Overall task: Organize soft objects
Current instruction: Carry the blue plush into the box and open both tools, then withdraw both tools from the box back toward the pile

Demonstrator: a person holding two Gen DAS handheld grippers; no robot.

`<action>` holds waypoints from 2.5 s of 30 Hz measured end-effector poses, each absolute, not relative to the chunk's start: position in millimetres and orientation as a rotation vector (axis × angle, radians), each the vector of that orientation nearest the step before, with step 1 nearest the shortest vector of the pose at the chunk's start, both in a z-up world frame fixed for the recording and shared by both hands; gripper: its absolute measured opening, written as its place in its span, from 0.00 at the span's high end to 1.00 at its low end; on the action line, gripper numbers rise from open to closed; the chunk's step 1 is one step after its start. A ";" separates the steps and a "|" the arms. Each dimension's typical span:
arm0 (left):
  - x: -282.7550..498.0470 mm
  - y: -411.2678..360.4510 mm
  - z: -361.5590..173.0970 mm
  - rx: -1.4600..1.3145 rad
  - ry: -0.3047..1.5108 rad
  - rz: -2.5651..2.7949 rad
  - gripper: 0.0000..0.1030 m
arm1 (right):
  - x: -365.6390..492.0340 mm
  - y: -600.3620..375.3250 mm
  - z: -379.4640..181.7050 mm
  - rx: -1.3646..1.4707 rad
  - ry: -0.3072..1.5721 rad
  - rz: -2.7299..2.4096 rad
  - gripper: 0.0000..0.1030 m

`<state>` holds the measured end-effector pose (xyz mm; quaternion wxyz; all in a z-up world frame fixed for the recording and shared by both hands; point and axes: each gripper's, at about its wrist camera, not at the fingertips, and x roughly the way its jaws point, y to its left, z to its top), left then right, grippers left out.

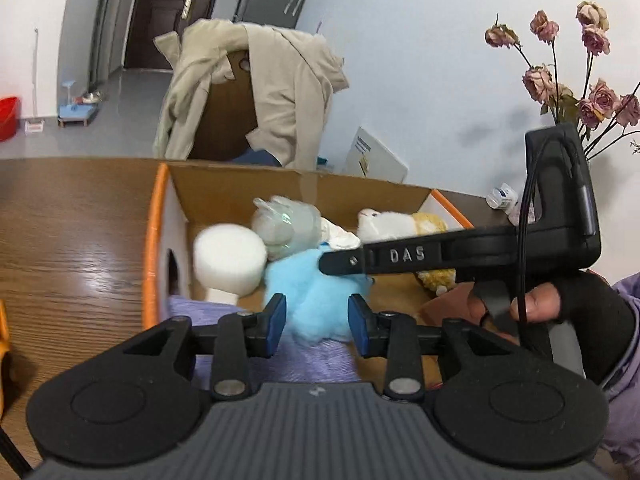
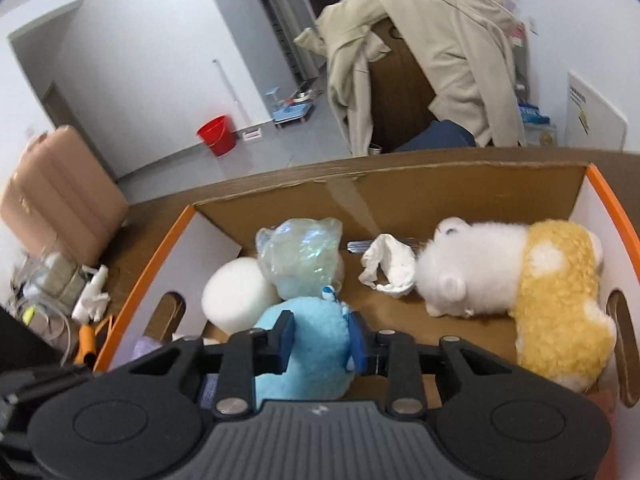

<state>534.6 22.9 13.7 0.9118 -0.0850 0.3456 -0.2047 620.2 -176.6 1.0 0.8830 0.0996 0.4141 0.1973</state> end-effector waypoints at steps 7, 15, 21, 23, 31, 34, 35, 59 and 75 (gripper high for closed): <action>501.0 28.7 51.4 -0.139 0.656 -0.376 0.52 | 604.6 -192.2 33.2 0.151 0.788 0.402 0.59; 424.4 40.4 123.4 -0.057 0.532 -0.286 0.32 | 496.7 -240.3 142.6 -0.006 0.585 0.334 0.41; 359.9 38.6 162.9 -0.011 0.451 -0.232 0.19 | 413.6 -272.6 187.5 -0.108 0.473 0.277 0.33; 343.9 36.7 168.5 -0.015 0.445 -0.220 0.18 | 390.3 -279.7 194.7 -0.097 0.455 0.280 0.32; 258.9 29.4 155.6 0.002 0.344 -0.154 0.03 | 284.6 -286.5 182.3 -0.081 0.347 0.307 0.20; 224.0 26.3 133.6 0.023 0.324 -0.112 0.01 | 245.3 -285.2 158.2 -0.059 0.333 0.333 0.17; 210.5 25.2 125.1 0.025 0.319 -0.102 0.00 | 231.5 -285.5 148.5 -0.052 0.337 0.343 0.17; 107.2 -2.5 19.9 -0.007 0.400 -0.124 0.00 | 119.5 -249.3 17.8 0.074 0.521 0.370 0.15; 242.8 -37.8 -13.9 -0.010 0.552 -0.113 0.09 | 199.6 -273.0 -2.8 0.158 0.582 0.334 0.21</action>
